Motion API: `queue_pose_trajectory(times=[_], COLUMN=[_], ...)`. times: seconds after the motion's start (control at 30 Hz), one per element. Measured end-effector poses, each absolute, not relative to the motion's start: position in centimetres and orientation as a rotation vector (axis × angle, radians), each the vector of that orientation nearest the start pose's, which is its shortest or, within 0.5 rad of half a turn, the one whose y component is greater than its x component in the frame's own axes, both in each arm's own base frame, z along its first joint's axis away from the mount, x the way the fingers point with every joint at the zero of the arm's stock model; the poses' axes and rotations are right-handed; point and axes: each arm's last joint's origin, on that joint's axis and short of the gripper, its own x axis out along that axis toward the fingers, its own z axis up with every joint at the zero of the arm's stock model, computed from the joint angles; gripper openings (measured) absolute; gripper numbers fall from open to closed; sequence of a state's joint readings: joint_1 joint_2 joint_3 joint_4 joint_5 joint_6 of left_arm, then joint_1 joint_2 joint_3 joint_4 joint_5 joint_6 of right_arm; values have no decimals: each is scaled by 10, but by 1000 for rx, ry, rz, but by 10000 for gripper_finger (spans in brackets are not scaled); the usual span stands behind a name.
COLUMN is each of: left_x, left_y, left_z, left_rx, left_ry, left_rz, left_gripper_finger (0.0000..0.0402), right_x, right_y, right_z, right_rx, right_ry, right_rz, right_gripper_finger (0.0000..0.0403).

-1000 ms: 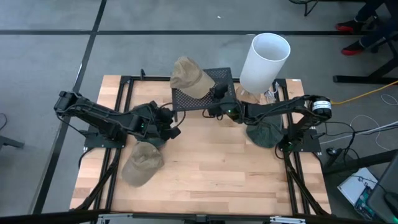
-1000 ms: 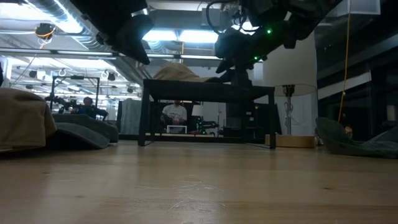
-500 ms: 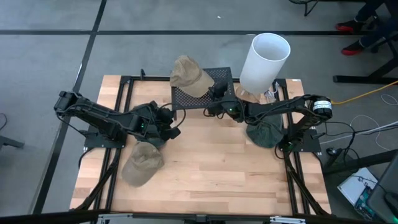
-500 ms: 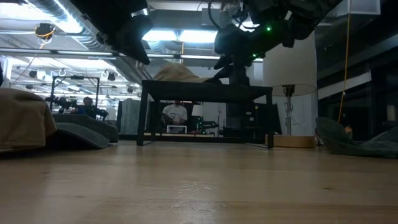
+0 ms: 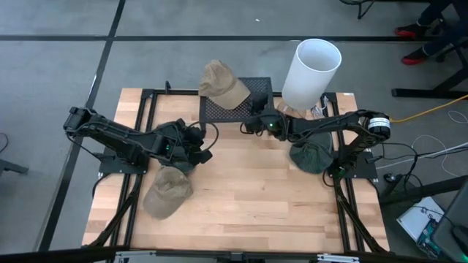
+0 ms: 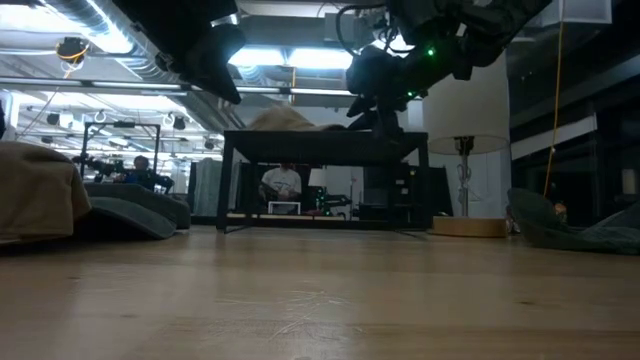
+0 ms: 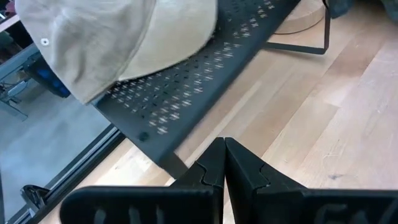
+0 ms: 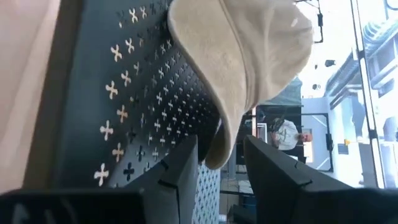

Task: Pick & Place hat
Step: Put the right brown cap on the shelf

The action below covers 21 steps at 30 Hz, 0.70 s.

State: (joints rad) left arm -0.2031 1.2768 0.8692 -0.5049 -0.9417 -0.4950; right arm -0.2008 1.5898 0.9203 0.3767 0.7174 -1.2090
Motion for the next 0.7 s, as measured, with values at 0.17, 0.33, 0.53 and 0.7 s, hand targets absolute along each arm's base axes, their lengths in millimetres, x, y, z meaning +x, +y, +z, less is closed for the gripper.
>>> queue_pose_trajectory(times=[0.17,0.33,0.53,0.7], left_x=[244,244,244,244], left_y=[-26,-26,-26,-26], left_z=[247,247,247,247], left_rx=[55,57,57,57], left_ry=[586,587,587,587], left_rz=[846,846,846,846], left_gripper_finger=[1,4,2,3], right_x=[329,330,331,334], right_y=[-88,-83,-69,-51], right_z=[236,236,236,238], right_rx=[-1178,-1149,-1136,-1108], right_ry=[812,806,810,752], right_rz=[-629,-642,-685,-648], right_gripper_finger=[134,134,134,134])
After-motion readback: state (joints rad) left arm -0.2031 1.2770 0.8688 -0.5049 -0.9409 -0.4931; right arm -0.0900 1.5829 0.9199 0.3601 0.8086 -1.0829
